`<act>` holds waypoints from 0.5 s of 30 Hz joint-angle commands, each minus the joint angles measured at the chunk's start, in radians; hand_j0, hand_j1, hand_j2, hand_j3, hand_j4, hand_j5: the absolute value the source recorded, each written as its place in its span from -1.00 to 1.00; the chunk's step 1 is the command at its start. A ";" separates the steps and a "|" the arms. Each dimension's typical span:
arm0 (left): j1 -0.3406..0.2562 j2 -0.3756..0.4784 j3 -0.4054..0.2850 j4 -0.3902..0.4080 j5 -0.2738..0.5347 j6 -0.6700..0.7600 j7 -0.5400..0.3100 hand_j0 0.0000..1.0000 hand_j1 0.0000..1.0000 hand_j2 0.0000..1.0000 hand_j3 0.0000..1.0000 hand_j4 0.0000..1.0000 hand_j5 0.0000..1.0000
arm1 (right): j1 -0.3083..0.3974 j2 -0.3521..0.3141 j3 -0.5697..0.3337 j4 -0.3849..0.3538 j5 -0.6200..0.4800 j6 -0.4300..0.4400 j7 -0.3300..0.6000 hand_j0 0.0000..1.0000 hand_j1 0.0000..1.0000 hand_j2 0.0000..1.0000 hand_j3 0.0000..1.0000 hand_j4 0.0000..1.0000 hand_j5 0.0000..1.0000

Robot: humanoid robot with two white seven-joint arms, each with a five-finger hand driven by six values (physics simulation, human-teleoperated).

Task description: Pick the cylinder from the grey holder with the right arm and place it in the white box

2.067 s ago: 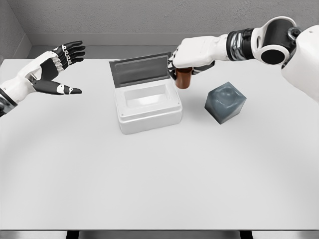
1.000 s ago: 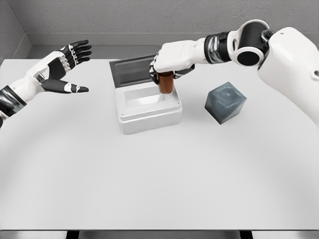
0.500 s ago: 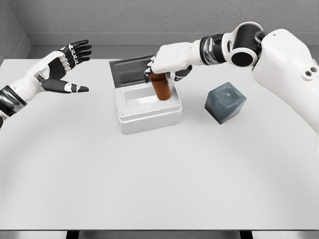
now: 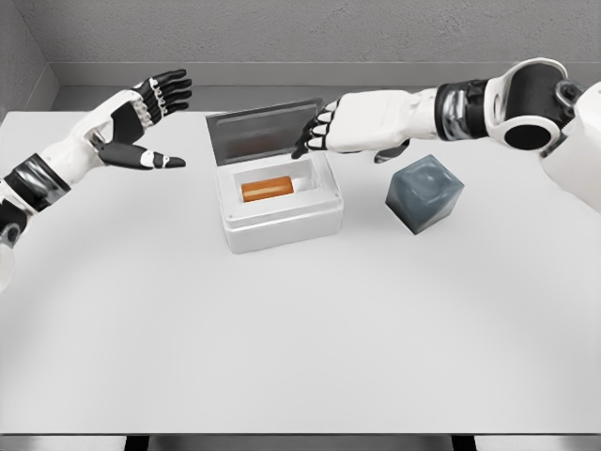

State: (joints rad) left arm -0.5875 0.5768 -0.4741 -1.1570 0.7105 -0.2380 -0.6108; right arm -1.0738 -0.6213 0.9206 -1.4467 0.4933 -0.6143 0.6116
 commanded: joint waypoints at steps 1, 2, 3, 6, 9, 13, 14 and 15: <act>0.000 -0.029 -0.014 0.017 0.004 0.000 0.000 1.00 1.00 1.00 1.00 1.00 1.00 | 0.008 -0.144 -0.078 -0.118 -0.048 0.003 -0.001 0.98 0.98 0.98 0.98 0.98 0.98; -0.002 -0.031 -0.014 0.016 0.004 0.000 0.000 1.00 1.00 1.00 1.00 1.00 1.00 | 0.017 -0.185 -0.101 -0.130 -0.081 0.003 -0.001 0.98 0.98 0.98 0.98 0.98 0.98; -0.006 -0.031 -0.026 0.017 0.006 0.000 0.000 1.00 1.00 1.00 1.00 1.00 1.00 | 0.037 -0.236 -0.143 -0.146 -0.139 0.003 -0.001 0.98 0.98 0.98 0.98 0.98 0.98; -0.014 -0.057 -0.035 0.025 0.004 0.000 0.000 1.00 1.00 1.00 1.00 1.00 1.00 | 0.089 -0.313 -0.229 -0.144 -0.309 0.003 -0.001 0.98 0.98 0.98 0.98 0.98 0.98; -0.018 -0.060 -0.035 0.034 0.006 0.000 0.000 1.00 1.00 1.00 1.00 1.00 1.00 | 0.284 -0.333 -0.370 -0.142 -0.430 0.003 -0.001 0.99 0.99 0.99 0.99 0.99 0.99; -0.020 -0.066 -0.035 0.036 0.004 0.000 0.000 1.00 1.00 1.00 1.00 1.00 1.00 | 0.459 -0.324 -0.519 -0.144 -0.605 0.003 -0.001 0.99 0.99 0.99 0.99 0.99 0.99; -0.020 -0.066 -0.035 0.036 0.004 0.000 0.000 1.00 1.00 1.00 1.00 1.00 1.00 | 0.524 -0.317 -0.568 -0.147 -0.627 0.003 -0.001 0.99 0.99 0.99 0.99 0.99 0.99; -0.020 -0.068 -0.035 0.036 0.004 0.000 0.000 1.00 1.00 1.00 1.00 1.00 1.00 | 0.590 -0.295 -0.620 -0.162 -0.642 0.003 -0.001 1.00 1.00 1.00 1.00 1.00 1.00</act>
State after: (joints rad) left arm -0.6073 0.5109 -0.5092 -1.1220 0.7085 -0.2379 -0.6108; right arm -0.4106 -0.9240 0.3840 -1.5985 -0.0695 -0.6145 0.6114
